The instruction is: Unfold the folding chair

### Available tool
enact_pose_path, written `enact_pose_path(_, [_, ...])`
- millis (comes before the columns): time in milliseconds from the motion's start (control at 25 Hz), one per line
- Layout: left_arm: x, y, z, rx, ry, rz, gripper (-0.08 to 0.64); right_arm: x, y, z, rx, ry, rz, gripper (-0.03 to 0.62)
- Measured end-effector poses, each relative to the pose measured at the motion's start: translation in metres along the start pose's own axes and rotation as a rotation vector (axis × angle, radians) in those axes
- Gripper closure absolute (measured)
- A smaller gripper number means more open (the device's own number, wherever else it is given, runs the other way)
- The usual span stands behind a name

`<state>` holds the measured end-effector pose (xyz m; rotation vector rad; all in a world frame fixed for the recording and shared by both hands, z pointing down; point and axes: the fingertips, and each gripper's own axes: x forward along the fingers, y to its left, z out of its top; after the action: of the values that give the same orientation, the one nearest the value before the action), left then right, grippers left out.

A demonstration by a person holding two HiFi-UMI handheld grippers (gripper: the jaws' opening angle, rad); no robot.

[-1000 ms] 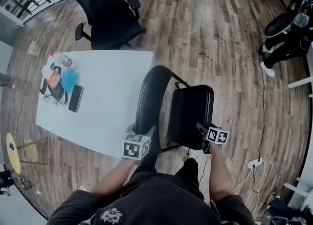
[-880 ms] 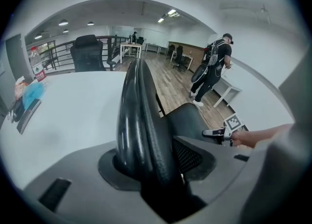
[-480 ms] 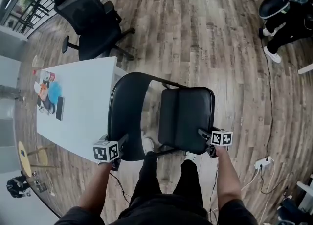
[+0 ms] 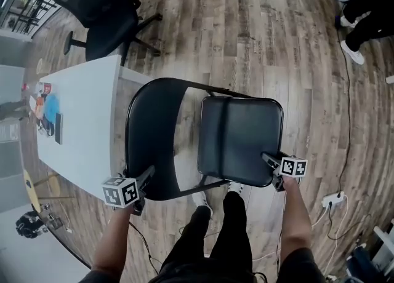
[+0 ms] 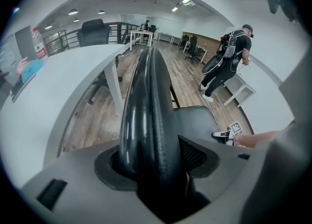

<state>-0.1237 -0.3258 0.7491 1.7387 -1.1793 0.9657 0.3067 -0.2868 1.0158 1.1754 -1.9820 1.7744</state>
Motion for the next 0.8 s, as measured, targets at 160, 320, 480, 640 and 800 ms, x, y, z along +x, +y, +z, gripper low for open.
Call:
enact_pose_path(160, [0.022, -0.008, -0.007, 0.003, -0.005, 0.001, 0.301, 0.001, -0.04, -0.003, 0.008, -0.013, 0.035, 0.242])
enact_pose_path(320, [0.036, -0.017, -0.005, 0.032, -0.033, 0.011, 0.302, 0.003, -0.065, -0.006, 0.029, -0.031, 0.108, 0.241])
enact_pose_path(480, [0.046, -0.029, -0.002, 0.059, -0.059, 0.021, 0.302, 0.006, -0.079, 0.0, 0.048, -0.095, 0.186, 0.241])
enact_pose_path(640, [0.055, -0.055, -0.006, 0.072, -0.063, 0.03, 0.302, 0.002, -0.107, -0.001, 0.068, -0.127, 0.201, 0.241])
enact_pose_path(800, [0.058, -0.085, -0.005, 0.105, -0.075, 0.027, 0.31, 0.002, -0.129, -0.002, 0.09, -0.129, 0.192, 0.241])
